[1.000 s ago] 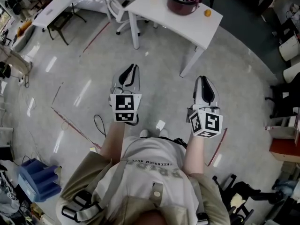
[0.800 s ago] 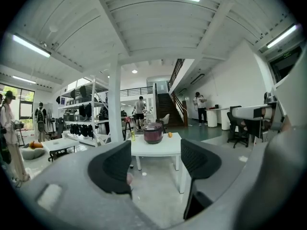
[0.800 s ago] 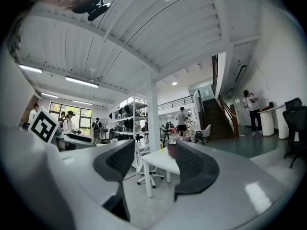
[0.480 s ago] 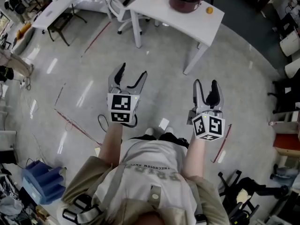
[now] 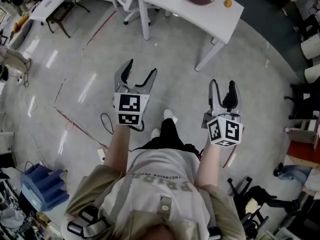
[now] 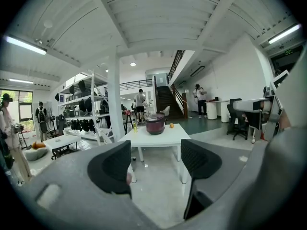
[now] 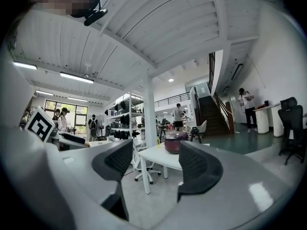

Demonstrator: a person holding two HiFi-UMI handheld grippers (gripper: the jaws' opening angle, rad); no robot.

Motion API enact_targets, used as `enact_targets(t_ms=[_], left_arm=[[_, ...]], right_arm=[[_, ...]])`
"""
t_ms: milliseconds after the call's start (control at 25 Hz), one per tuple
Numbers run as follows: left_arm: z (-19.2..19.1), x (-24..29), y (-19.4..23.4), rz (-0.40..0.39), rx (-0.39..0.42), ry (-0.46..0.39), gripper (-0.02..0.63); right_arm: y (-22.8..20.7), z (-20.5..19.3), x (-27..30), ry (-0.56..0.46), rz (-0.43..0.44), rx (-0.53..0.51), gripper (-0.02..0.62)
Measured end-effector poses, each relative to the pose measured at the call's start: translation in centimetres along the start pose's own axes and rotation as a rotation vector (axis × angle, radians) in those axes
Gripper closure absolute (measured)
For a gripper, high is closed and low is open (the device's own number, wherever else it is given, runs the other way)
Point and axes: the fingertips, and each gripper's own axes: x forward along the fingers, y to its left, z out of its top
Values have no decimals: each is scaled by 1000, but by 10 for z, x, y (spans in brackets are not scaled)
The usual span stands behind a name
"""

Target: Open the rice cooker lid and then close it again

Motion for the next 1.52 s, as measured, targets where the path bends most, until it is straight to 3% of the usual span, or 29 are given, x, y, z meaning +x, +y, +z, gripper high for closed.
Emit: enact_targets(t_ms=[920,1520], left_arm=[[57,174,4,46,35,22,265],[66,232,-2,75,30,49,265]], right_arm=[[-89,12,162,12,62,17,316],[-126,11,213,24,92,26,316]])
